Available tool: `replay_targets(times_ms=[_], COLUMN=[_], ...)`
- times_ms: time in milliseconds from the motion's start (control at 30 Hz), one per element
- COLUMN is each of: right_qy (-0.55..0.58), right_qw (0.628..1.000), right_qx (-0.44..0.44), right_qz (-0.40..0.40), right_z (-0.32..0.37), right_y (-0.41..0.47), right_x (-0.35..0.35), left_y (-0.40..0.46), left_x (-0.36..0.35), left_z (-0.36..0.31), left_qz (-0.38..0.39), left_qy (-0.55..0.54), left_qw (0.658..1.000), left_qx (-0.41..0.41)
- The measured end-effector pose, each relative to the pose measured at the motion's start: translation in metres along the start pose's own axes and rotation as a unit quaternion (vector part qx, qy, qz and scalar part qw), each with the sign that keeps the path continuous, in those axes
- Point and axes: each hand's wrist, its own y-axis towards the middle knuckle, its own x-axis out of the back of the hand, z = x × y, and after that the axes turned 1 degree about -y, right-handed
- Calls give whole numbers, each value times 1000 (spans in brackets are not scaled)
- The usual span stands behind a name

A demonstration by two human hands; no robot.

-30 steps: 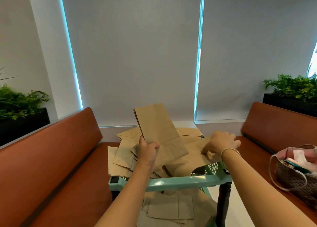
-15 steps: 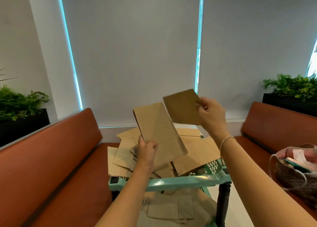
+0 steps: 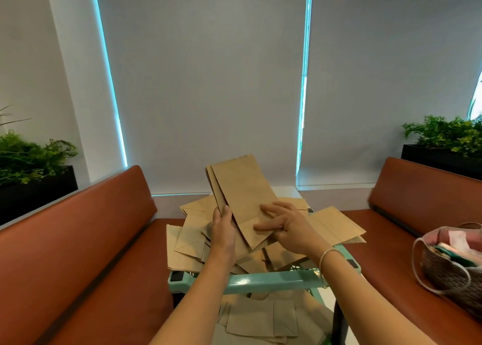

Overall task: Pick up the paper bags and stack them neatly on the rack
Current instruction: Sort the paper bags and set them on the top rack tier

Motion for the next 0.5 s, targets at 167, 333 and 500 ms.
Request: replay_targets(times_ms=[167, 333, 500], right_qy=[22, 205, 565], right_qw=[999, 971, 744], right_qx=[9, -73, -322], right_qz=[30, -98, -155], right_z=[8, 15, 18], right_y=[-4, -6, 2], right_x=[-7, -4, -1], left_y=[6, 7, 2], left_x=[2, 4, -5], left_z=[7, 6, -7], left_qz=[8, 4, -10], left_qy=[29, -13, -42], left_qw=[999, 1000, 998], left_qx=[-19, -7, -37])
